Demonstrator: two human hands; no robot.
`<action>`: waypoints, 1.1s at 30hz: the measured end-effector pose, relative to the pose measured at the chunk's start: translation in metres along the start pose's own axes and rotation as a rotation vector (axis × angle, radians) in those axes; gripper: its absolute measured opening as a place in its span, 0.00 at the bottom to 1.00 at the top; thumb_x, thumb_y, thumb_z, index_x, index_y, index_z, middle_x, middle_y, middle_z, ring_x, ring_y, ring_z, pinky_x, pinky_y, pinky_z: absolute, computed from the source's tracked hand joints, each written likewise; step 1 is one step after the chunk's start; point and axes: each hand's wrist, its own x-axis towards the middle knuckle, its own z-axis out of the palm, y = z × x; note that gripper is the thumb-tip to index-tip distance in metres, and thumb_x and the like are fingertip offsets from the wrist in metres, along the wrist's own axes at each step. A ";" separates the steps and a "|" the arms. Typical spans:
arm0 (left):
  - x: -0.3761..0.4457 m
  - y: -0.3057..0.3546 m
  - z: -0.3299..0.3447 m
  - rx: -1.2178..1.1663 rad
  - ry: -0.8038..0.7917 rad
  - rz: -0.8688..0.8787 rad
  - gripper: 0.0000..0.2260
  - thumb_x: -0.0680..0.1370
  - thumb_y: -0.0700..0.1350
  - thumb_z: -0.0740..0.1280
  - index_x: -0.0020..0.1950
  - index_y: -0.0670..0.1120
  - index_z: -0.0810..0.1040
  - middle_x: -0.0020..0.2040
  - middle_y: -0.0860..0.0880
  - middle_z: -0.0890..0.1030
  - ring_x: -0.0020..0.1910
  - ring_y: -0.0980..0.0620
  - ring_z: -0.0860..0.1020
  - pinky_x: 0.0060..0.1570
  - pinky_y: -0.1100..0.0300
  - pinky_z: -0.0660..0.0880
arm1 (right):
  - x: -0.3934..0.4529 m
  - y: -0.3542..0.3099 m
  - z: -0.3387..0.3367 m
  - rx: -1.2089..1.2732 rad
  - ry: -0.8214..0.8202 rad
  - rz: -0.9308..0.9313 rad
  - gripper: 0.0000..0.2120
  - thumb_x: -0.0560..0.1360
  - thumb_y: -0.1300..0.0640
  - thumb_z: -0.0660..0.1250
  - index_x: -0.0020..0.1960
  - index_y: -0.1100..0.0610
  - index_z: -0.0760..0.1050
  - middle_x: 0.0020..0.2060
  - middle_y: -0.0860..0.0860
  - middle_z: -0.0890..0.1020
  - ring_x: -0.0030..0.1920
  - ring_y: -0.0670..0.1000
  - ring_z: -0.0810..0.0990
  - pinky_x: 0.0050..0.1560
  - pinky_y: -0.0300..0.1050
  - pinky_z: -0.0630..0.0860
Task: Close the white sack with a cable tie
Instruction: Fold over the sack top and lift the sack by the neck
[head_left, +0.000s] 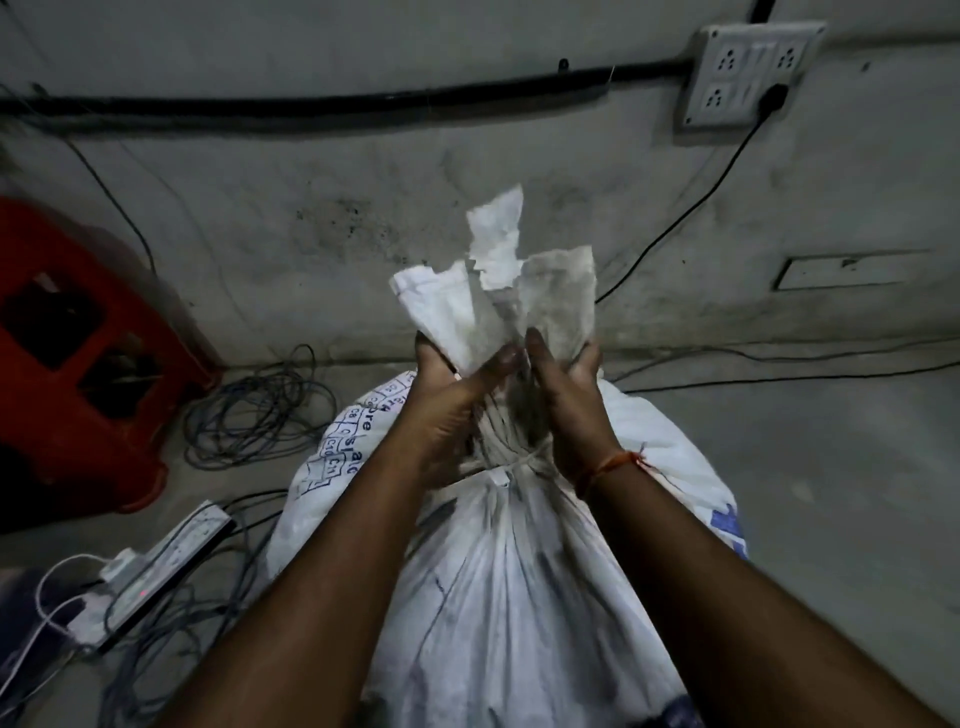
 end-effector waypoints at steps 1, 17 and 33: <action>0.002 0.006 0.006 0.030 -0.020 0.067 0.32 0.74 0.41 0.76 0.74 0.50 0.65 0.66 0.45 0.81 0.60 0.50 0.84 0.55 0.49 0.84 | 0.003 -0.010 0.003 0.001 -0.016 -0.018 0.36 0.66 0.38 0.73 0.69 0.48 0.65 0.62 0.52 0.81 0.62 0.52 0.81 0.67 0.56 0.77; -0.047 0.062 0.022 0.035 -0.114 0.120 0.26 0.68 0.48 0.77 0.66 0.44 0.80 0.60 0.46 0.86 0.59 0.49 0.85 0.55 0.58 0.83 | -0.030 -0.087 0.012 -0.104 0.034 0.059 0.18 0.76 0.46 0.64 0.39 0.60 0.81 0.38 0.54 0.86 0.43 0.56 0.85 0.53 0.58 0.82; -0.026 0.076 0.024 0.305 -0.107 -0.365 0.21 0.75 0.52 0.71 0.61 0.40 0.83 0.49 0.38 0.88 0.47 0.41 0.87 0.53 0.49 0.82 | -0.044 -0.070 -0.038 -0.845 -0.498 -0.567 0.45 0.63 0.54 0.77 0.76 0.51 0.63 0.72 0.54 0.70 0.72 0.49 0.69 0.75 0.41 0.64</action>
